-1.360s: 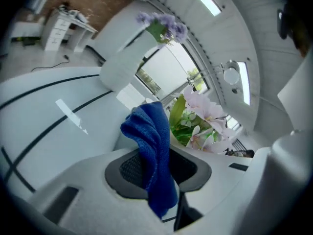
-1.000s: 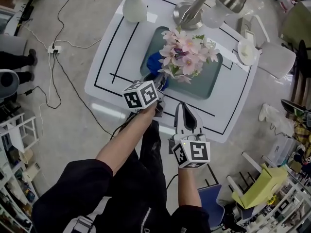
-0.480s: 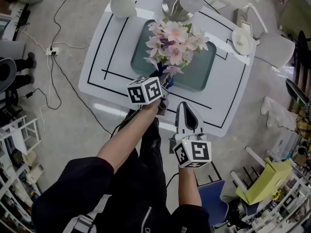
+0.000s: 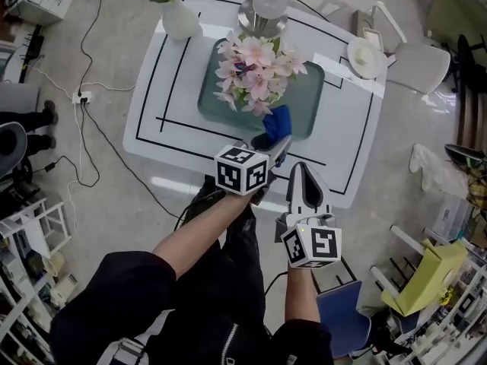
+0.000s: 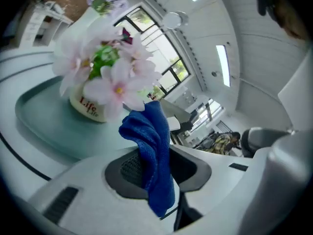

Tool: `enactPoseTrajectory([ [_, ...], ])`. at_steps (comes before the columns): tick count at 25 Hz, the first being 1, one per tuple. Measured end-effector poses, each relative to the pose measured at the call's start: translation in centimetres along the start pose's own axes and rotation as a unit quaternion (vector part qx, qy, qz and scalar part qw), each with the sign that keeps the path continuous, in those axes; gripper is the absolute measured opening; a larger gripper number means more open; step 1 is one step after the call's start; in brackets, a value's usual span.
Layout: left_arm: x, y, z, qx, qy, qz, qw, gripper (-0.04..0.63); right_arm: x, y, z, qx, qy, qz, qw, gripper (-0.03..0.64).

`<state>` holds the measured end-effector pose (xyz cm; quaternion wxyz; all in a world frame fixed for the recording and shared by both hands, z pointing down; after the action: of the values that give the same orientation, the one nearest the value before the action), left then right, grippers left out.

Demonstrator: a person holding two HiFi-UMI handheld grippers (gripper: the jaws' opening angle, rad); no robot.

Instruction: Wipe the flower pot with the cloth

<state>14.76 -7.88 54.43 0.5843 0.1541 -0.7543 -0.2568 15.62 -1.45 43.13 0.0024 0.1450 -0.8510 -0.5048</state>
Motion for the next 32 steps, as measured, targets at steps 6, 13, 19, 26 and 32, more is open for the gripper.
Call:
enactPoseTrajectory([
  [6, -1.7, -1.4, -0.2, 0.036, -0.013, -0.076, 0.9964, 0.124, -2.4, -2.3, 0.6, -0.031, 0.011, -0.012, 0.999, 0.009],
  [13, -1.3, -2.5, -4.0, -0.001, -0.037, -0.044, 0.9984, 0.124, -5.0, -4.1, -2.5, -0.034, -0.061, 0.002, 0.998, 0.009],
  [19, 1.0, -3.9, -8.5, -0.064, -0.107, -0.017, 0.9921, 0.123, -9.5, -4.5, -3.9, -0.005, -0.115, 0.039, 0.993, 0.009],
  [26, 5.4, -6.7, -11.1, -0.099, -0.185, 0.016, 0.9777, 0.124, -12.3, -3.8, -4.6, 0.019, -0.14, 0.037, 0.989, 0.01],
  [32, 9.1, -9.2, -11.1, -0.144, -0.23, 0.041, 0.9617, 0.124, -12.8, -3.0, -4.7, 0.034, -0.149, 0.033, 0.988, 0.011],
])
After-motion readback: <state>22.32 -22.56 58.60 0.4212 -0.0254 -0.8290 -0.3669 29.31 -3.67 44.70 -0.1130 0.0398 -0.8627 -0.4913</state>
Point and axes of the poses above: the fingertips, and each gripper's own axes: z backward along the fingers, x to its left, y out of its underside, the point moved 1 cm from there along z, backward along the fingers, and after that the axes turned 13 degrees about y, right-handed, at the moved point
